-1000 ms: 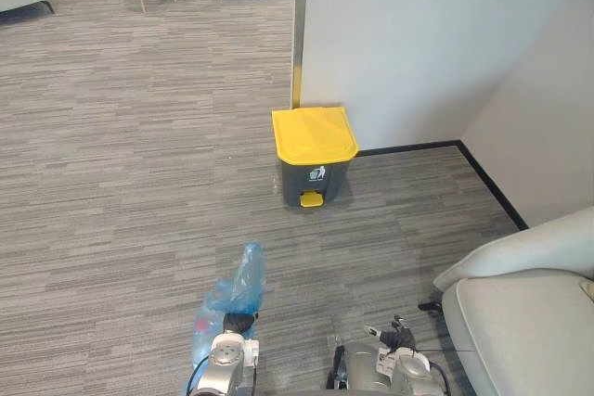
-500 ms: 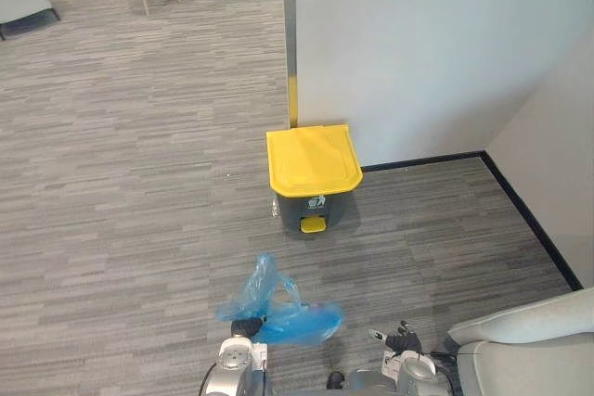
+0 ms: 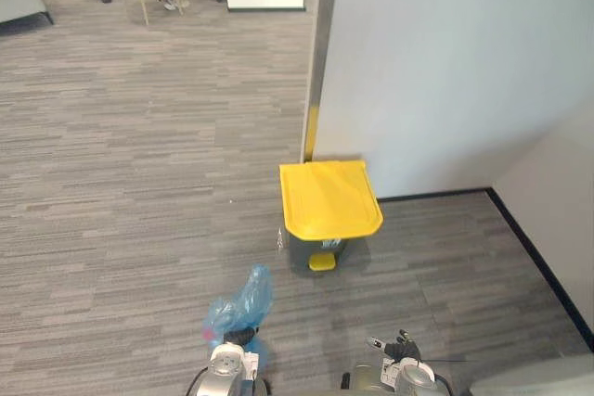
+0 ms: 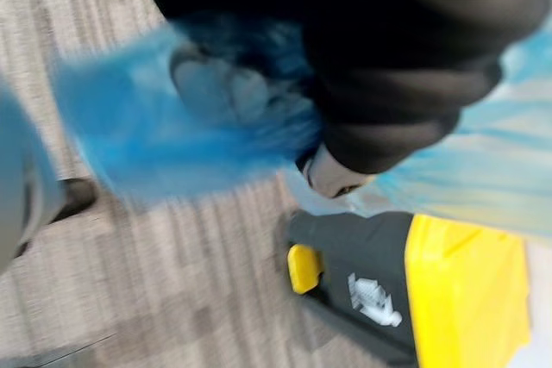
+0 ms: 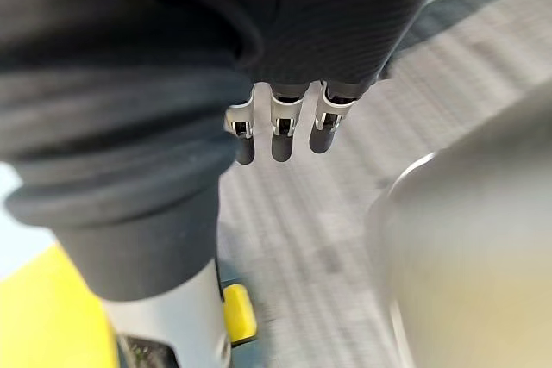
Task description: Gather rubbish on tea table into small bin, then transfer packed bag to large trash can.
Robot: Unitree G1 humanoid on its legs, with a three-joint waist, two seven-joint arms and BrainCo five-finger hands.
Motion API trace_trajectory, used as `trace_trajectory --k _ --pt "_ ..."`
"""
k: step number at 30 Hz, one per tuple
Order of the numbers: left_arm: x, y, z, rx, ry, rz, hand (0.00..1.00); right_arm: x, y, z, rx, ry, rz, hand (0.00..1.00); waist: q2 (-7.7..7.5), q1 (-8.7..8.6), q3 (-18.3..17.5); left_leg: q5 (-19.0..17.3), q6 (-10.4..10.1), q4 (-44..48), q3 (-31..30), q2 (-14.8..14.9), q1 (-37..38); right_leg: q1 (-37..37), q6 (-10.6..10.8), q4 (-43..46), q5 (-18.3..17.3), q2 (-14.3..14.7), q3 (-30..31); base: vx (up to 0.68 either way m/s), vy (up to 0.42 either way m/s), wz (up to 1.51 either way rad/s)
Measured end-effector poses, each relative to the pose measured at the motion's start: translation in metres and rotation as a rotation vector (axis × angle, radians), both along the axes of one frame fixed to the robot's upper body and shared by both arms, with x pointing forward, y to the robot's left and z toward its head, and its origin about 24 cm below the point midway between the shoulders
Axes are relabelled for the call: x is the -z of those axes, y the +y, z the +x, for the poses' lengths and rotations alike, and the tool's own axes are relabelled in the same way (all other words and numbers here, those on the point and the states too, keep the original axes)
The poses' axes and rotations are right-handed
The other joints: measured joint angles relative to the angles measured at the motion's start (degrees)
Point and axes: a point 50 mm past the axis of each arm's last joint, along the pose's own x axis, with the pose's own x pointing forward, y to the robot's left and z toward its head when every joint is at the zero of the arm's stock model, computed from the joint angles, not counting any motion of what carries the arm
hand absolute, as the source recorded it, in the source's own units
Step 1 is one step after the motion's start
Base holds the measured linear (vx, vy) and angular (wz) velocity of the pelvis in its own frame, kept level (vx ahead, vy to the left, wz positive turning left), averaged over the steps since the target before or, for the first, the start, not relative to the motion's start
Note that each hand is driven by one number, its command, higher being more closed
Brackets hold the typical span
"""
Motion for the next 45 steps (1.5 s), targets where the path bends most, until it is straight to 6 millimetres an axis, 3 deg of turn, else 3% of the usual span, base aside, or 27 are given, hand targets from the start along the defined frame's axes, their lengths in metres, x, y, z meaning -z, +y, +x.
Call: trace_trajectory --k 2,3,4,5,7,9,12,13,14,16,18,19,21,24,28,37,41,43,44,45 --pt "-0.001 0.003 0.003 -0.015 -0.011 0.002 1.00 -0.001 -0.002 0.001 0.000 -0.001 -0.005 0.00 0.42 0.01 0.16 -0.89 -1.43 -0.39 -0.70 1.06 1.05 -0.87 -0.94 -10.82 1.32 2.15 -0.83 0.28 -0.160 0.25" --pt "-0.002 0.006 0.004 -0.012 -0.012 0.012 1.00 0.001 0.000 -0.001 0.001 0.009 0.000 0.00 -0.23 0.04 -0.17 -1.70 -2.82 -0.47 -1.67 0.75 1.81 0.41 -1.81 -22.45 6.67 3.19 -0.24 0.43 -0.219 0.30" --pt "0.000 0.003 0.004 -0.013 -0.001 0.005 1.00 0.001 -0.005 -0.001 0.002 0.011 -0.010 0.00 0.94 -0.34 0.20 -2.09 -3.68 -0.68 -3.15 1.69 3.09 1.83 -4.04 -23.05 10.10 4.42 -0.70 0.39 -0.168 0.18" --pt "0.000 -0.001 0.003 -0.017 -0.001 -0.009 1.00 0.000 -0.011 -0.002 0.002 0.016 -0.025 0.00 2.38 0.30 -0.19 -1.75 -4.01 -0.98 -2.92 2.62 3.16 1.85 -4.66 -23.32 9.30 5.41 -0.90 0.46 -0.190 0.02" --pt "-0.001 -0.008 0.006 -0.024 -0.009 -0.032 1.00 -0.001 -0.015 -0.002 0.011 0.014 -0.034 0.00 4.06 0.01 -0.07 -1.11 -5.05 -0.85 -3.39 4.17 3.82 2.88 -5.89 -23.01 7.38 6.54 -2.37 0.34 -0.160 0.05" --pt "-0.002 -0.010 0.010 -0.024 -0.020 -0.038 1.00 0.001 -0.015 -0.006 0.026 0.026 -0.029 0.00 4.03 -0.15 -0.04 -0.27 -6.10 2.46 -4.44 5.56 3.54 6.29 -6.26 -25.40 7.06 7.31 -3.94 0.30 -0.167 0.35" --pt "-0.005 -0.012 0.017 -0.012 -0.042 -0.041 1.00 0.003 -0.012 -0.012 0.028 0.039 -0.021 0.00 3.05 0.10 0.38 0.62 -7.65 17.11 -4.17 7.35 -1.65 12.39 -6.34 -30.44 6.98 7.52 -5.31 0.20 -0.088 0.28" --pt "-0.005 -0.015 0.013 -0.011 -0.038 -0.056 1.00 0.003 -0.012 -0.012 0.028 0.041 -0.020 0.00 2.90 0.47 0.45 -0.64 -6.62 24.77 -2.97 8.92 -4.86 14.35 -6.35 -32.17 6.99 7.51 -5.04 0.14 0.016 -0.02" --pt "-0.004 -0.017 0.011 -0.008 -0.034 -0.066 1.00 0.003 -0.011 -0.012 0.028 0.040 -0.019 0.00 2.80 0.50 0.36 -1.74 -6.08 25.53 -1.81 9.33 -5.87 14.78 -6.33 -32.54 7.01 7.43 -4.90 0.15 0.061 -0.14" --pt "-0.003 -0.021 0.009 0.000 -0.029 -0.079 1.00 0.003 -0.009 -0.011 0.030 0.043 -0.013 0.00 2.45 0.79 -0.01 -3.49 -4.87 19.29 -0.47 8.83 -8.67 15.05 -5.74 -33.00 7.37 6.46 -3.89 0.11 0.115 -0.17" --pt "-0.003 -0.022 0.009 0.011 -0.028 -0.080 1.00 0.003 -0.011 -0.012 0.033 0.044 -0.015 0.00 2.68 0.78 -0.14 -0.52 -3.63 9.87 -1.09 8.12 -8.60 15.09 -4.81 -33.11 7.82 6.19 -3.28 0.07 0.162 -0.25" --pt "-0.003 -0.022 0.008 0.018 -0.023 -0.076 1.00 0.004 -0.014 -0.015 0.049 0.054 -0.018 0.00 2.61 0.82 -1.12 2.11 -5.26 5.72 -2.46 6.75 -7.89 14.82 -2.67 -33.91 8.06 6.45 -1.36 0.09 0.224 -0.32" --pt "-0.001 -0.014 0.006 0.028 -0.013 -0.049 1.00 0.007 -0.008 -0.020 0.052 0.071 0.001 0.00 1.45 0.68 -2.04 3.00 -4.22 2.87 -0.76 4.73 -6.46 15.46 -1.06 -36.89 9.59 5.04 0.97 0.07 0.202 -0.28" --pt "0.002 -0.007 0.002 0.035 0.013 -0.021 1.00 0.010 -0.007 -0.027 0.056 0.096 0.006 0.00 1.08 0.51 -2.70 4.05 -3.20 -0.58 1.03 2.73 -4.33 16.53 0.15 -39.97 11.40 3.82 2.76 0.00 0.158 -0.28" --pt "0.010 -0.005 -0.008 0.071 0.070 0.006 1.00 0.011 -0.008 -0.030 0.056 0.112 0.006 0.00 0.75 0.04 -3.00 6.99 -2.60 -6.67 2.90 0.66 -2.50 15.51 0.39 -42.97 13.53 3.34 4.87 -0.03 0.082 -0.23" --pt "0.016 0.010 -0.021 0.016 0.123 0.028 1.00 0.011 -0.011 -0.024 0.045 0.119 0.000 0.00 1.03 0.63 -2.52 7.41 -2.56 -8.51 3.80 0.20 -1.16 14.54 0.51 -43.92 15.44 4.09 9.18 -0.02 0.002 -0.24" --pt "0.015 0.017 -0.021 -0.019 0.114 0.033 1.00 0.012 -0.006 -0.023 0.028 0.122 0.010 0.00 -0.25 0.84 -1.44 5.55 -2.02 -6.89 3.74 -0.50 -0.13 12.81 0.56 -36.96 12.15 3.05 9.58 -0.05 0.019 -0.07" --pt "0.012 0.019 -0.015 -0.030 0.093 0.032 1.00 0.010 -0.004 -0.018 0.021 0.100 0.010 0.00 -1.49 1.44 0.02 2.46 -0.26 -5.00 0.94 -2.01 0.35 10.09 1.74 -26.44 8.63 0.74 8.99 -0.11 0.017 0.09" --pt "0.012 0.018 -0.013 -0.055 0.088 0.023 1.00 0.006 -0.005 -0.010 0.020 0.061 0.005 0.00 -0.66 1.44 1.09 2.02 0.84 -4.52 -0.68 -2.02 0.83 4.15 1.69 -16.10 8.16 0.90 8.07 -0.11 0.021 0.29" --pt "0.012 0.016 -0.011 -0.052 0.090 0.020 1.00 0.004 -0.006 -0.007 0.019 0.046 0.000 0.00 -0.38 0.74 1.42 1.43 1.13 -2.79 -1.51 -0.87 0.75 2.71 1.03 -15.50 7.12 1.24 6.63 -0.02 0.016 0.49"
